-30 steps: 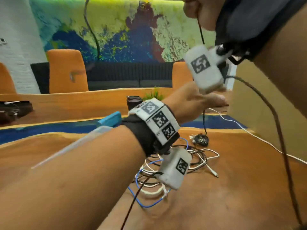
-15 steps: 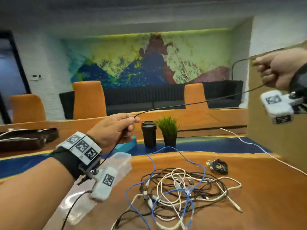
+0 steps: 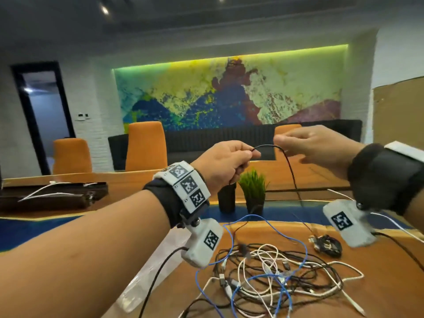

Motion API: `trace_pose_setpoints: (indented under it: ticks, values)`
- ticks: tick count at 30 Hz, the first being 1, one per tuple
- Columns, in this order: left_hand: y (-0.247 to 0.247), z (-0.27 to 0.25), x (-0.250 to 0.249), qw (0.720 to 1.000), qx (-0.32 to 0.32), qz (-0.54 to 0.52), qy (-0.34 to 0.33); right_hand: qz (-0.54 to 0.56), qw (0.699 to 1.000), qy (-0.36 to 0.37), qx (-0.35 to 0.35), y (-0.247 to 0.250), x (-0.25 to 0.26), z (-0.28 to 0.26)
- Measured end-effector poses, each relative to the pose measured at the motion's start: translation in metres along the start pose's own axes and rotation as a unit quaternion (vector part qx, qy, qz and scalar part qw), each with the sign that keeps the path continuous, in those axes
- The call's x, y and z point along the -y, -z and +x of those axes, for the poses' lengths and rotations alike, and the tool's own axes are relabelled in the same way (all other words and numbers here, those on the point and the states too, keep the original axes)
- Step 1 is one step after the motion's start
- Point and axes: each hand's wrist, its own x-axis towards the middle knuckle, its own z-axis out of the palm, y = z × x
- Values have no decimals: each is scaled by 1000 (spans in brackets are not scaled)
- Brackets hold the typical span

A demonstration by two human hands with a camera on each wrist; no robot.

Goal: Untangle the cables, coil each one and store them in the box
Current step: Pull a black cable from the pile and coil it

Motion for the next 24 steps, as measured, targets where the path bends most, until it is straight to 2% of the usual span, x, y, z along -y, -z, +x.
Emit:
trace_pose_setpoints:
  ticks: [1, 3, 4, 6, 8, 13, 16, 18, 21, 24]
  values:
    - [-4, 0, -1, 1000, 3, 5, -9, 52, 997, 15, 56, -6, 11, -3]
    - [-9, -1, -3, 1000, 4, 10, -22, 56, 990, 36, 120, -16, 23, -9]
    - [-8, -2, -3, 1000, 7, 12, -28, 41, 992, 43, 108, -18, 24, -9]
    - [-2, -6, 2, 999, 9, 16, -27, 25, 998, 36, 37, -12, 23, -7]
    - [7, -14, 10, 1000, 8, 4, -3, 26, 999, 27, -8, 1, 21, -7]
    - [25, -38, 28, 993, 50, -83, 74, 57, 997, 21, -50, 18, 4, -8]
    - [29, -49, 28, 980, 82, -158, 91, 103, 992, 7, -75, 20, -8, -3]
    - [27, -53, 27, 971, 88, -199, 96, 125, 989, -8, -77, 17, -13, -2]
    - [23, -56, 25, 954, 80, -274, 92, 146, 988, -11, -40, 8, -15, -6]
    - [20, -55, 25, 924, 38, -376, 57, 143, 989, -4, -32, -5, -19, -11]
